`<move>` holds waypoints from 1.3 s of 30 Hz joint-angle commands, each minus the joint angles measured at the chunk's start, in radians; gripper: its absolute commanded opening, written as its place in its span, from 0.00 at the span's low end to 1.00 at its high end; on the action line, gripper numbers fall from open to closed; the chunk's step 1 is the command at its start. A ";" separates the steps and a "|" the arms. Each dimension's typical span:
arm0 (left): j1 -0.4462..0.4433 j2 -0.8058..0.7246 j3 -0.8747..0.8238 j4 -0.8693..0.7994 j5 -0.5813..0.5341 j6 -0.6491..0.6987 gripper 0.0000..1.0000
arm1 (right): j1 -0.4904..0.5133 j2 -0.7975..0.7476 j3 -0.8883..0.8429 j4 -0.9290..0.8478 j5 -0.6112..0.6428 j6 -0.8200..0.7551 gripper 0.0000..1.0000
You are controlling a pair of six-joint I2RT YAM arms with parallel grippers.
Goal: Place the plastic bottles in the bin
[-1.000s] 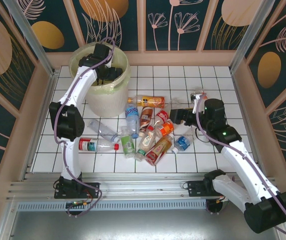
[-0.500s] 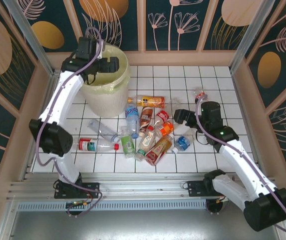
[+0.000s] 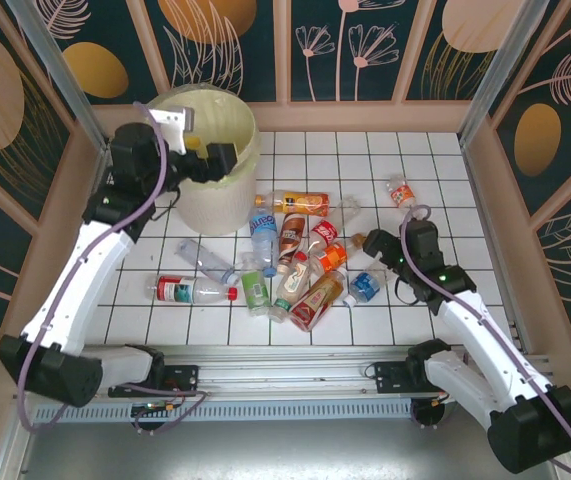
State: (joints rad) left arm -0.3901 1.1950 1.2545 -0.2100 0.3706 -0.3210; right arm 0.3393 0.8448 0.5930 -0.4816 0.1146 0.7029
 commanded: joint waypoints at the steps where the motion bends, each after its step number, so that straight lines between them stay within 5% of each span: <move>1: -0.079 -0.061 -0.098 0.147 0.092 -0.056 0.99 | -0.006 0.001 -0.042 -0.025 0.043 0.075 0.99; 9: -0.179 -0.141 -0.345 0.281 0.142 -0.102 0.99 | -0.016 0.048 -0.117 0.064 -0.015 0.114 0.88; 20: -0.268 -0.099 -0.398 0.337 0.218 -0.066 0.99 | -0.018 0.141 -0.167 0.242 -0.032 0.176 0.71; 39: -0.288 -0.003 -0.409 0.387 0.260 -0.098 0.99 | -0.017 0.306 -0.199 0.447 -0.049 0.126 0.73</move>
State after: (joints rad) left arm -0.6701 1.1801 0.8524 0.1303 0.6273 -0.4076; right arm 0.3271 1.1465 0.4187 -0.1009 0.0700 0.8627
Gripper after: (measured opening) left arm 0.985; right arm 0.730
